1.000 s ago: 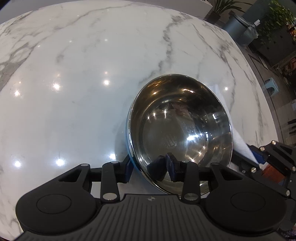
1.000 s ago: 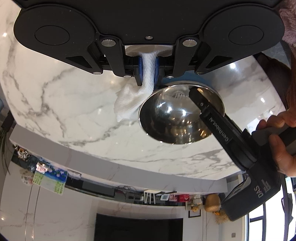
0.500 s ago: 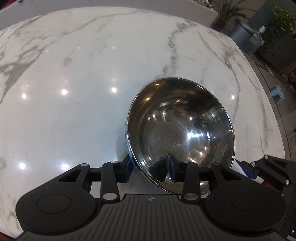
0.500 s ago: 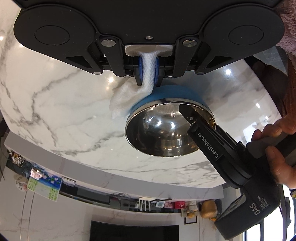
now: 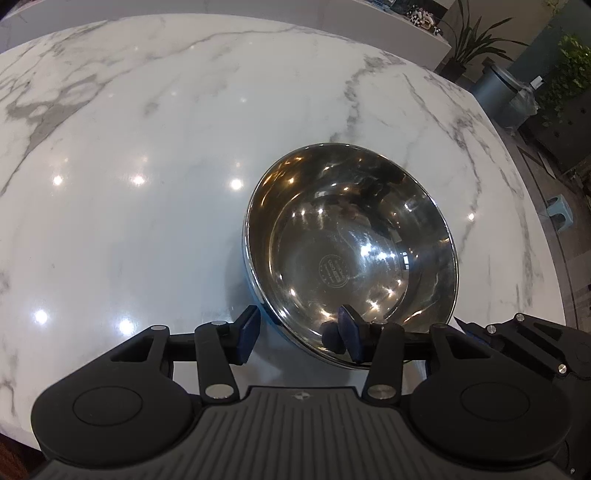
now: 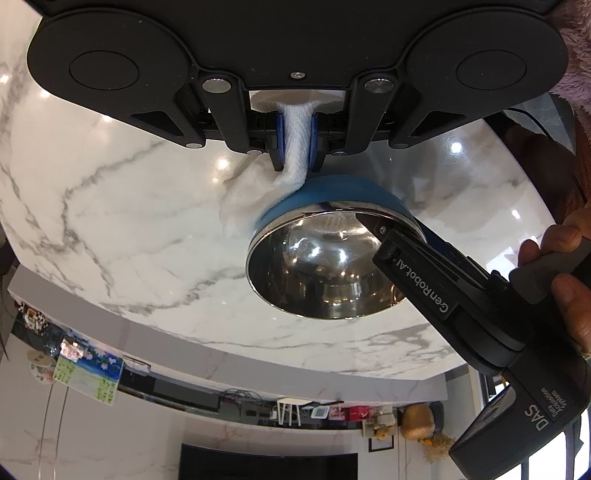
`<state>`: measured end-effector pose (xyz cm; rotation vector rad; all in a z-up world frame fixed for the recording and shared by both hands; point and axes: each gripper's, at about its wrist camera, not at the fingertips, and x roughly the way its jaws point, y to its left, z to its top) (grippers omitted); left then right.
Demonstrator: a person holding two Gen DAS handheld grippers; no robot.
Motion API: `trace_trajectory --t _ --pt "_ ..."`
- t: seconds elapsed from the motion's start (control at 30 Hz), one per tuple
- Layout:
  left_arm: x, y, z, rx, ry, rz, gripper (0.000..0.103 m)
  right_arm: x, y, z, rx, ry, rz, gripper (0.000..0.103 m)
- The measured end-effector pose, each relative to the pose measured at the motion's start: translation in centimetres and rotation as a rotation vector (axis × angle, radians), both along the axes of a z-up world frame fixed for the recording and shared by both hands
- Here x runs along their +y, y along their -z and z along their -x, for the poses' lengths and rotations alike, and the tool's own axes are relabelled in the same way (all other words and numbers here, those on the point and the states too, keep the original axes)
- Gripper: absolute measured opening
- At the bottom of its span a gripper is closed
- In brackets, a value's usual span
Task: Clean bowl
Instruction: 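Rub the towel on the blue outer wall while the left gripper turns the bowl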
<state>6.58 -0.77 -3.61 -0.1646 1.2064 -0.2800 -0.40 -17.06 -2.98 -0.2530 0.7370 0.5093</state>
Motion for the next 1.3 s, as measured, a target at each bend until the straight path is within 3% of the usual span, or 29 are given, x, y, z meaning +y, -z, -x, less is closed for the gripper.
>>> trace_trajectory --t 0.17,0.5,1.07,1.3 --pt "0.1 0.0 0.4 -0.063 0.022 -0.015 0.029 -0.6 -0.9 -0.6 -0.038 0.050 0.003 0.012" --pt "-0.1 0.1 2.2 -0.311 0.057 -0.071 0.029 -1.3 -2.5 -0.2 -0.117 0.071 -0.029 0.012" --pt "-0.6 -0.1 2.3 -0.335 0.084 -0.135 0.028 -0.7 -0.2 -0.5 -0.041 0.040 -0.004 0.012" --pt "-0.6 -0.2 2.4 -0.339 0.086 -0.145 0.028 -1.0 0.3 -1.0 -0.063 0.136 0.043 0.014"
